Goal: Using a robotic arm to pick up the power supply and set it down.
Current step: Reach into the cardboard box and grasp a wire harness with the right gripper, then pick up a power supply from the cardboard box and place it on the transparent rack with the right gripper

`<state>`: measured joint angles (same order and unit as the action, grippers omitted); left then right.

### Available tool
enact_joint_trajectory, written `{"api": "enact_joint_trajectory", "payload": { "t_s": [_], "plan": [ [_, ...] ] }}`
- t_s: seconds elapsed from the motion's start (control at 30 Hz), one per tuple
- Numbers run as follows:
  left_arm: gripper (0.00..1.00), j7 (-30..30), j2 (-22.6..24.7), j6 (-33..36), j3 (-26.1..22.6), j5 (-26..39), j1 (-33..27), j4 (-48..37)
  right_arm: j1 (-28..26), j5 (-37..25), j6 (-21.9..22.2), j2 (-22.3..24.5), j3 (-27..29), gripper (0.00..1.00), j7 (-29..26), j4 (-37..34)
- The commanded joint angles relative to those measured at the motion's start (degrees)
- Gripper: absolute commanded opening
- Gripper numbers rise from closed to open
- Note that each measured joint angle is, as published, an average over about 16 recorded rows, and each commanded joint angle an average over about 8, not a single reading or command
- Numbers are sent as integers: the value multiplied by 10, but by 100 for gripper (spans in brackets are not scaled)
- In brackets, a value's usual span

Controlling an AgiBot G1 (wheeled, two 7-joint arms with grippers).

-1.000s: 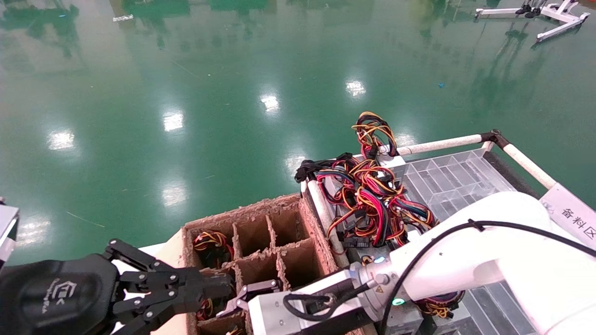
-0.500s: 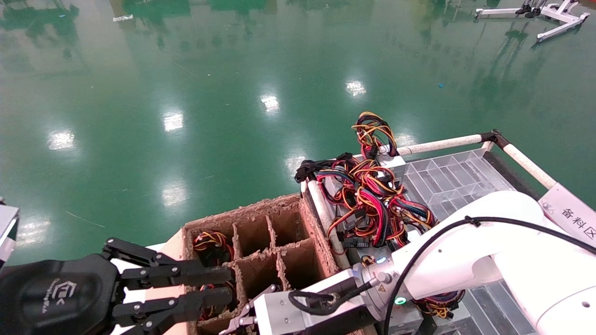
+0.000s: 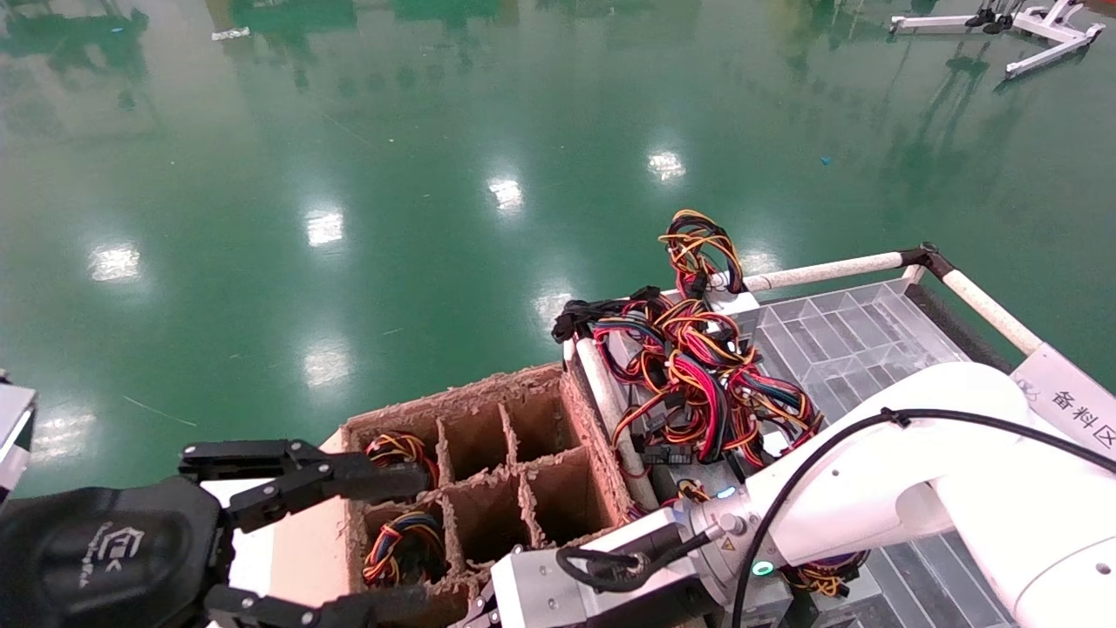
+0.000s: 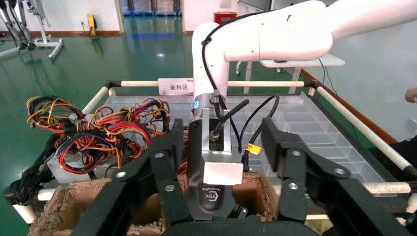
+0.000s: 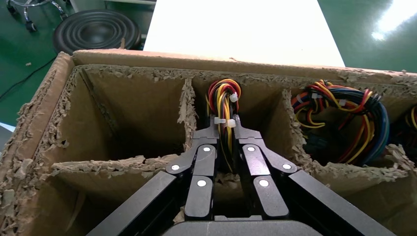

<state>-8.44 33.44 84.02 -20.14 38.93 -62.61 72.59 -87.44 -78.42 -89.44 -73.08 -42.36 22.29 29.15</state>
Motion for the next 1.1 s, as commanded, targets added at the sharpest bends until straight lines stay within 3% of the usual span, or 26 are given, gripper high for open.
{"api": "enact_joint_trajectory", "payload": {
  "t_s": [0.03,0.4,0.73,1.1],
  "plan": [
    [100,0,0,0,0,0,0,0,-1,0,-1,0,-2,0,1,-3],
    [100,0,0,0,0,0,0,0,6,85,-15,31,7,0,-12,5],
    [100,0,0,0,0,0,0,0,2,201,-13,88,18,0,-45,61],
    [100,0,0,0,0,0,0,0,4,287,1,133,39,0,-82,111]
  ]
}}
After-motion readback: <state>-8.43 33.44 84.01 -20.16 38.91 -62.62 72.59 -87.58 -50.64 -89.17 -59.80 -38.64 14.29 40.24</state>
